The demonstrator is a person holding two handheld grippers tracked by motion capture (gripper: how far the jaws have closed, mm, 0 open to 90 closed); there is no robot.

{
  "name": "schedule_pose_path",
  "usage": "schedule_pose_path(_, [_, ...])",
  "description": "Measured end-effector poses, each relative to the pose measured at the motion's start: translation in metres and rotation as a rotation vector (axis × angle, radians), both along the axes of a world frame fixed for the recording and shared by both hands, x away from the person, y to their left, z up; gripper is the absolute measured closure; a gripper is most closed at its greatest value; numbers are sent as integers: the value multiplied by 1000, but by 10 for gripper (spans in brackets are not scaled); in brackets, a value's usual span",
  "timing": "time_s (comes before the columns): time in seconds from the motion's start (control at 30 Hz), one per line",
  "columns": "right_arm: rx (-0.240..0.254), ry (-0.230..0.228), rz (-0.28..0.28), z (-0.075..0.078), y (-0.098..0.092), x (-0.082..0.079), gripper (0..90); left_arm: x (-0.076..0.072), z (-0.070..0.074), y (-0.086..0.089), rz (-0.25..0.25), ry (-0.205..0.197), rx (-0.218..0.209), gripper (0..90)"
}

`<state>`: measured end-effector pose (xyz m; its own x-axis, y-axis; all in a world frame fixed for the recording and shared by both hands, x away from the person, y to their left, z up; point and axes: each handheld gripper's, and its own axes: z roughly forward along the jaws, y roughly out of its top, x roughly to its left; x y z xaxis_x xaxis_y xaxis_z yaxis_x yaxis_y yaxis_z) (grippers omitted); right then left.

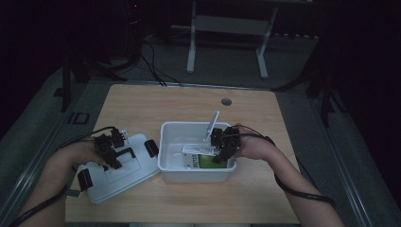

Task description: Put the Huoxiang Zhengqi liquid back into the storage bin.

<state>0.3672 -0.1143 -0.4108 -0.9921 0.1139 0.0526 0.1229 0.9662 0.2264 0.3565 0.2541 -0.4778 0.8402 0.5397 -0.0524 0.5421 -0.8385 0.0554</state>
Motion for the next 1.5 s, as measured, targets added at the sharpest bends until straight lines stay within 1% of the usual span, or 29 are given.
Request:
schedule_pose_path(0.3, [-27, 20, -8, -19, 4, 5, 636, 0, 0, 1, 1, 0, -1, 506])
schedule_pose_path(0.5, [-43, 27, -3, -26, 6, 5, 635, -1, 0, 2, 0, -1, 1, 505])
schedule_pose_path(0.57, [-52, 30, -1, -31, 8, 5, 634, -1, 1, 2, 2, -1, -3, 506])
schedule_pose_path(0.63, [-44, 34, -3, -31, 8, 5, 634, -2, 0, 2, 2, 0, -2, 506])
schedule_pose_path(0.73, [-45, 34, -2, -32, 7, 5, 631, -2, 1, 2, 2, 0, -2, 506])
schedule_pose_path(0.97, [-45, 37, -10, -33, 6, 5, 623, -2, 0, 2, 0, 2, 0, 506])
schedule_pose_path(1.13, [-61, 36, -12, -33, 7, 4, 609, -3, 1, 1, -1, 4, 0, 505])
schedule_pose_path(1.2, [-54, 37, -13, -33, 7, 5, 607, -2, 1, 1, -1, 4, -1, 506])
schedule_pose_path(1.23, [-50, 36, -16, -32, 7, 5, 589, -3, 1, 1, 2, 5, -1, 506])
schedule_pose_path(1.27, [-37, 33, -22, -28, 6, 4, 578, -3, 1, 1, 0, 5, -1, 505])
schedule_pose_path(1.43, [-20, 23, -32, -19, 2, 4, 540, -3, 1, 0, -3, 7, -2, 506])
schedule_pose_path(1.5, [2, 19, -45, -13, -1, 4, 535, -3, 0, 0, -4, 12, -3, 506])
